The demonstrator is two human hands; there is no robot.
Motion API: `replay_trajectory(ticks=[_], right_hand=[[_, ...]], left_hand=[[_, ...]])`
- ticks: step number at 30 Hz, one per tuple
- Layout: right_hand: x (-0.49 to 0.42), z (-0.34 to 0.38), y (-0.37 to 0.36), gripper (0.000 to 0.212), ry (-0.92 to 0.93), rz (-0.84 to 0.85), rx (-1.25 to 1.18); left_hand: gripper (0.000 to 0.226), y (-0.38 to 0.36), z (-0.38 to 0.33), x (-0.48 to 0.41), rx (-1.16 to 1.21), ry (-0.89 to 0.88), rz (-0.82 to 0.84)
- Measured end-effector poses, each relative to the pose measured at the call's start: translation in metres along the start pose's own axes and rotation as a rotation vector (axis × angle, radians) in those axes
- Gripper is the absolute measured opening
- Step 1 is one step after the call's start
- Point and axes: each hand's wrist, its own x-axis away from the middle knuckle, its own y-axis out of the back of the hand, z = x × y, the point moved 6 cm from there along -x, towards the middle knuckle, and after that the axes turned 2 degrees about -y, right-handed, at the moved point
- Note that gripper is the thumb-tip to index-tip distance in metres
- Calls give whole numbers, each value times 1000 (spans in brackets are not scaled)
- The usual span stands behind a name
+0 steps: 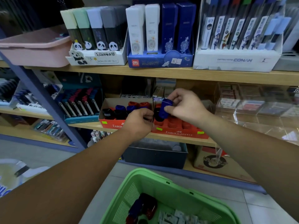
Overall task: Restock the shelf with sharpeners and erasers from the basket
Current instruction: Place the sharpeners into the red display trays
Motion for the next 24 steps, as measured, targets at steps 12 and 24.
replay_trajectory(ticks=[12,24], right_hand=[[6,-9,-44,29,76,126,244],[47,27,-39,61,313,61,490]], left_hand=[[41,5,2,13,-31,-26,5],[30,11,23,62,-208,10,113]])
